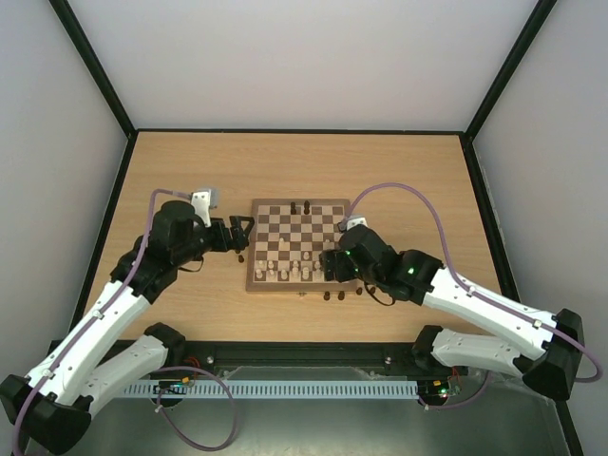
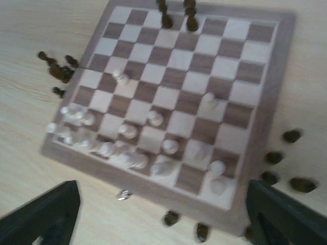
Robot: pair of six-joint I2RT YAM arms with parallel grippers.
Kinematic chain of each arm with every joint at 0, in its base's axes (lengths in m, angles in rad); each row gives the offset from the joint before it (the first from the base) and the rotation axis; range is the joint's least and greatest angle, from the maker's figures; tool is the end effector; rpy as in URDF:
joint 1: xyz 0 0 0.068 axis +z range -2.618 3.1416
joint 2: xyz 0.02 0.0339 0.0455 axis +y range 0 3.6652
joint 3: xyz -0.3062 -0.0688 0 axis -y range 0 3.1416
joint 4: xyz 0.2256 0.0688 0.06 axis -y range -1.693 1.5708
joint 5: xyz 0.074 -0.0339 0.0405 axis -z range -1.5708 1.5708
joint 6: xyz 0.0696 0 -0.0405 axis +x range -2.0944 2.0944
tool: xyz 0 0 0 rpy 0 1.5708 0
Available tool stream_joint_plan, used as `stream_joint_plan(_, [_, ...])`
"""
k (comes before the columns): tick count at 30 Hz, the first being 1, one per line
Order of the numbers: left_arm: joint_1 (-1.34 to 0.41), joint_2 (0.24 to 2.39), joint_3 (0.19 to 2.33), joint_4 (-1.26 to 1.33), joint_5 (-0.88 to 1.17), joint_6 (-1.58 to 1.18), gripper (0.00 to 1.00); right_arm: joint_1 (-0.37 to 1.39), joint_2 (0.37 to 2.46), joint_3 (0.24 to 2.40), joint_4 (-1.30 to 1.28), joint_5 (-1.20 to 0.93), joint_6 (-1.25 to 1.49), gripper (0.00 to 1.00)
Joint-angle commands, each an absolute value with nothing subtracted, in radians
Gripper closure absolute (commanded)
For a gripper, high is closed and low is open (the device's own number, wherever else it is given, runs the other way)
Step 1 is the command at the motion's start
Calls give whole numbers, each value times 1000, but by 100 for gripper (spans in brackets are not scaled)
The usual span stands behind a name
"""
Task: Set up the chess pieces on the board
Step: Pick up the chess piece from the chessboard.
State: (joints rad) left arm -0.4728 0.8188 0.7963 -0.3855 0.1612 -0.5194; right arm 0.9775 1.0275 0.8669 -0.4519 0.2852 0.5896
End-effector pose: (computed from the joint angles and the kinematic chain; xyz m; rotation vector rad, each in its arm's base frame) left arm 0.1451 -0.0868 0.3354 0.0613 2.0622 -0.7908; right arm 0.1332 0.1625 0.3178 -0.2641 2.1998 0.5855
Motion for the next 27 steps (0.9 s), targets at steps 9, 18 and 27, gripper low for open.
stream_joint_plan(9, [-477,800,719,-368,90,-522,1,884,1227,1024,-517,292,514,54])
stream_joint_plan(18, [-477,829,719,-377,94,-520,1,880,1362,1073,-656,199,528,56])
stream_joint_plan(27, [-477,845,718,-372,91,-524,0,882,1359,973,-610,211,614,60])
